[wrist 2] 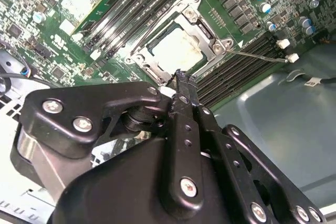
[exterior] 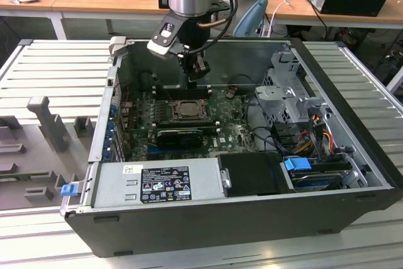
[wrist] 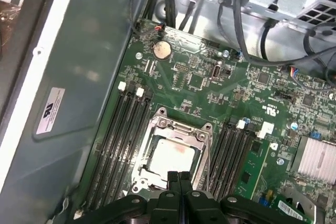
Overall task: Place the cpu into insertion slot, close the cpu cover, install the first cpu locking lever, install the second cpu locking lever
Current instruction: 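Install the first cpu locking lever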
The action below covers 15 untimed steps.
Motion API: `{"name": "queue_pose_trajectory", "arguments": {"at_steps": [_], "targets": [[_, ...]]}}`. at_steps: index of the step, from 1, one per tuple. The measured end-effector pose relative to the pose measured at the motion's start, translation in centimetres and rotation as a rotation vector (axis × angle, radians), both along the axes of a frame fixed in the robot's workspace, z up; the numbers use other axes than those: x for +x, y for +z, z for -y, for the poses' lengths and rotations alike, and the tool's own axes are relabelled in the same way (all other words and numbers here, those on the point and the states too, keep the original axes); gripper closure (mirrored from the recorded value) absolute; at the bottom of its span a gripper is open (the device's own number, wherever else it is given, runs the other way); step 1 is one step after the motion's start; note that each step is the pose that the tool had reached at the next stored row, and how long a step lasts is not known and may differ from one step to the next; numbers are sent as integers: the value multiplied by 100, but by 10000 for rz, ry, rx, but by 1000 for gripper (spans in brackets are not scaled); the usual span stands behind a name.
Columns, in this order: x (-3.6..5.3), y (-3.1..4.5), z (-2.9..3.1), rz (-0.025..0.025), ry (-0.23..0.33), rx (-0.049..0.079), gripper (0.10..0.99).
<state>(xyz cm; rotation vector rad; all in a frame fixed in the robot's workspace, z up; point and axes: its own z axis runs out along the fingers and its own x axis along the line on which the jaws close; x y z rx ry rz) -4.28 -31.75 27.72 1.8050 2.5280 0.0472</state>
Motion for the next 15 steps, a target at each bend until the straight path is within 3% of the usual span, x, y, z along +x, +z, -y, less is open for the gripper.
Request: {"name": "queue_pose_trajectory", "arguments": {"at_steps": [15], "targets": [[0, 0, 0, 0, 1360, -3, 980]]}}
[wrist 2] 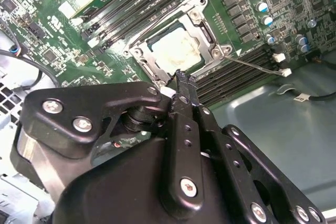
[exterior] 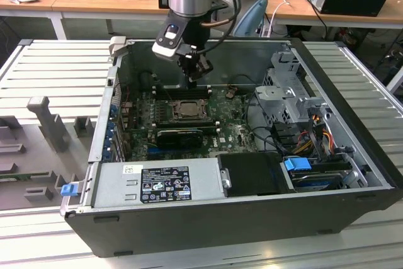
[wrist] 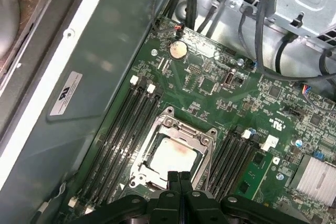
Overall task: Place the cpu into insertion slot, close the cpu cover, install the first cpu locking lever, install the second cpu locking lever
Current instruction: 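Install the first cpu locking lever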
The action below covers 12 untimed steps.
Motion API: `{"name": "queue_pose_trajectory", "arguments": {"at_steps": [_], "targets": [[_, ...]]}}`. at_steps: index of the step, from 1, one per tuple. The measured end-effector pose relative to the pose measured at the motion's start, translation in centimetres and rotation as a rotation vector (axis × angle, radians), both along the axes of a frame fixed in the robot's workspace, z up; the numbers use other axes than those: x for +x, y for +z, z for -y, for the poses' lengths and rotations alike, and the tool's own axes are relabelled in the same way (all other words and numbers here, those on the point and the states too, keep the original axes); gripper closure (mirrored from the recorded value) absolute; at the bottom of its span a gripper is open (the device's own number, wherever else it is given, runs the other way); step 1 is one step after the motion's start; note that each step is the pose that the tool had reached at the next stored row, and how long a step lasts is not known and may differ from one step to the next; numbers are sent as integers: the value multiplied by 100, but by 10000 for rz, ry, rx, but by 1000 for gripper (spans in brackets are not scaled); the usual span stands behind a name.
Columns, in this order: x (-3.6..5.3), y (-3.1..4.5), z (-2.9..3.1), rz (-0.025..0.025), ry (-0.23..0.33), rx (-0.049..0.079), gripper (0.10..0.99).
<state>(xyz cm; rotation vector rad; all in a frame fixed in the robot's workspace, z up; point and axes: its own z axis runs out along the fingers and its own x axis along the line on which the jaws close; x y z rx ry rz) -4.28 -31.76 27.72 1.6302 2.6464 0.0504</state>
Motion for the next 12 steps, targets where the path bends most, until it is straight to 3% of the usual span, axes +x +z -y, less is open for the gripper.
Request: {"name": "queue_pose_trajectory", "arguments": {"at_steps": [12], "targets": [[0, 0, 0, -1, 827, -1, 980]]}}
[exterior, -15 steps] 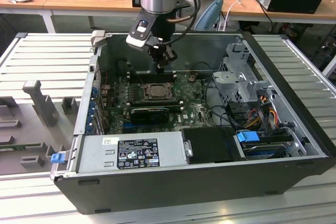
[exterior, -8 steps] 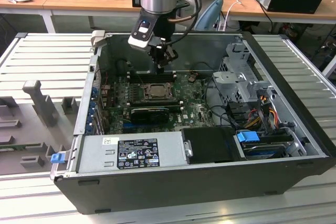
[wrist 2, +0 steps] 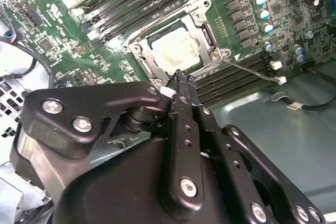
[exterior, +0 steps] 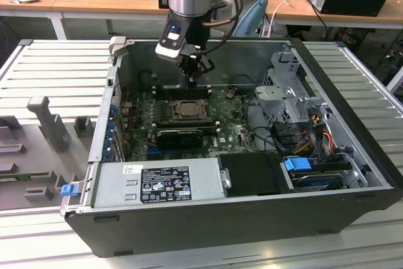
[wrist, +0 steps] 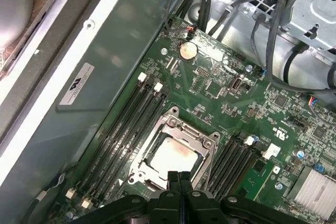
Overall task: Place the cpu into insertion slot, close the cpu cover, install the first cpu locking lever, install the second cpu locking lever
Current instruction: 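Install the first cpu locking lever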
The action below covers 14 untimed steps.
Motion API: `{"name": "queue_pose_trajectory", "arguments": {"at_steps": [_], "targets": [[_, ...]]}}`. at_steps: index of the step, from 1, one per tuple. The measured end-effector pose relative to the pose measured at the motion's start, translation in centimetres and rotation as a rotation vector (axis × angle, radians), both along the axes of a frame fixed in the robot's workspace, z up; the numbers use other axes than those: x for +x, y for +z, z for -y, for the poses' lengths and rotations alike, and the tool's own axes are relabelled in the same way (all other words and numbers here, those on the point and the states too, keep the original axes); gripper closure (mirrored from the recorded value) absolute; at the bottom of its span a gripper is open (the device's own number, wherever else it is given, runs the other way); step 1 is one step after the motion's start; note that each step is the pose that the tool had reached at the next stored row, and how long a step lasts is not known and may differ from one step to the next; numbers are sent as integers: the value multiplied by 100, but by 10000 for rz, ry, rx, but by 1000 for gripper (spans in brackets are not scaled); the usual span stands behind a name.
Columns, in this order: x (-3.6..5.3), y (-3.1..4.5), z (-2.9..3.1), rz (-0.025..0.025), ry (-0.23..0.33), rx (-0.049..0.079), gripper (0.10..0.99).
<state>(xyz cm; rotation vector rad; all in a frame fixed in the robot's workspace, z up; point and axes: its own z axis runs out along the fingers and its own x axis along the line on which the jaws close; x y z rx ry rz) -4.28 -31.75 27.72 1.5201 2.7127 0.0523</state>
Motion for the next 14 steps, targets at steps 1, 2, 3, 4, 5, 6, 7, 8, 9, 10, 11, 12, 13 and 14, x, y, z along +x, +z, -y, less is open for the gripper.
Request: {"name": "queue_pose_trajectory", "arguments": {"at_steps": [1, 2, 3, 4, 5, 6, 7, 8, 9, 10, 11, 12, 13, 14], "targets": [[0, 0, 0, 1, 76, 0, 980], [0, 0, 0, 1, 102, 0, 980], [0, 0, 0, 0, 140, 0, 980], [0, 0, 0, 1, 186, 0, 980], [0, 0, 0, 0, 209, 0, 980], [0, 0, 0, 1, 247, 1, 980], [0, 0, 0, 0, 285, 0, 980], [0, 0, 0, 0, 310, 0, 980], [0, 0, 0, 0, 351, 0, 980], [0, 0, 0, 0, 397, 0, 980], [0, 0, 0, 1, 436, 0, 980], [0, 0, 0, 1, 461, 0, 980], [0, 0, 0, 0, 512, -4, 980], [0, 0, 1, 0, 541, -11, 980]]}}
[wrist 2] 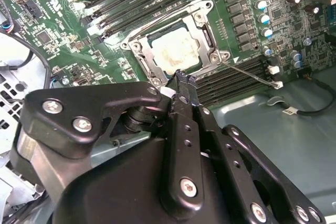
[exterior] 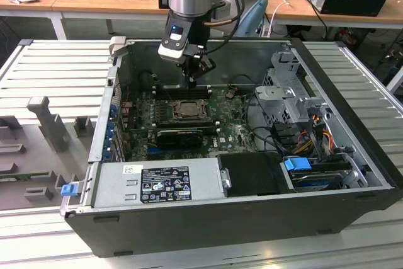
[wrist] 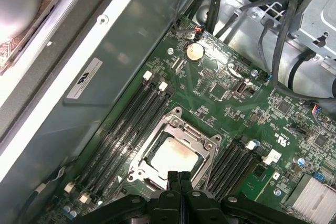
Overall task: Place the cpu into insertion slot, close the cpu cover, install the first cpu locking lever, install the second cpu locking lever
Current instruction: 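Install the first cpu locking lever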
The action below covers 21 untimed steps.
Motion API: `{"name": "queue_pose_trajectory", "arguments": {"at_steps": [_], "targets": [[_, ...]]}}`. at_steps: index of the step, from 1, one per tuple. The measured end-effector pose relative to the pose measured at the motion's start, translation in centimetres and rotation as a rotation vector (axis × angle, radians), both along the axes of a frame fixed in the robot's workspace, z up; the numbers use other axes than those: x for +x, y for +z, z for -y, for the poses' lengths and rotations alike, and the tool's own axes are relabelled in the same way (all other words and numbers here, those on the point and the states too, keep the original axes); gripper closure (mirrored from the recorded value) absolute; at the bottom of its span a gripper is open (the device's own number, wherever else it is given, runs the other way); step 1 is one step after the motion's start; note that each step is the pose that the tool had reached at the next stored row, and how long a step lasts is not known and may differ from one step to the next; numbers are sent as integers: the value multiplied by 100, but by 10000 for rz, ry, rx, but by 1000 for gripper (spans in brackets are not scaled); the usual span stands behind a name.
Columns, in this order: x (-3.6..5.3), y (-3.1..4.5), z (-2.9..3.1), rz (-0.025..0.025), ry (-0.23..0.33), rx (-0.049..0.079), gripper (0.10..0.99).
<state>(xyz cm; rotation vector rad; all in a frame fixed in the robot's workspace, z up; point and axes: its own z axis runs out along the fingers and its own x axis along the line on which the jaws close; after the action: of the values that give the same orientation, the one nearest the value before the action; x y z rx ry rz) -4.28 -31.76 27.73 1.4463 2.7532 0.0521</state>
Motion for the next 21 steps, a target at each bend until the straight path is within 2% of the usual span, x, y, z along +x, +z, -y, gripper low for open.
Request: {"name": "queue_pose_trajectory", "arguments": {"at_steps": [21], "targets": [[0, 0, -1, 1, 715, -46, 980]]}}
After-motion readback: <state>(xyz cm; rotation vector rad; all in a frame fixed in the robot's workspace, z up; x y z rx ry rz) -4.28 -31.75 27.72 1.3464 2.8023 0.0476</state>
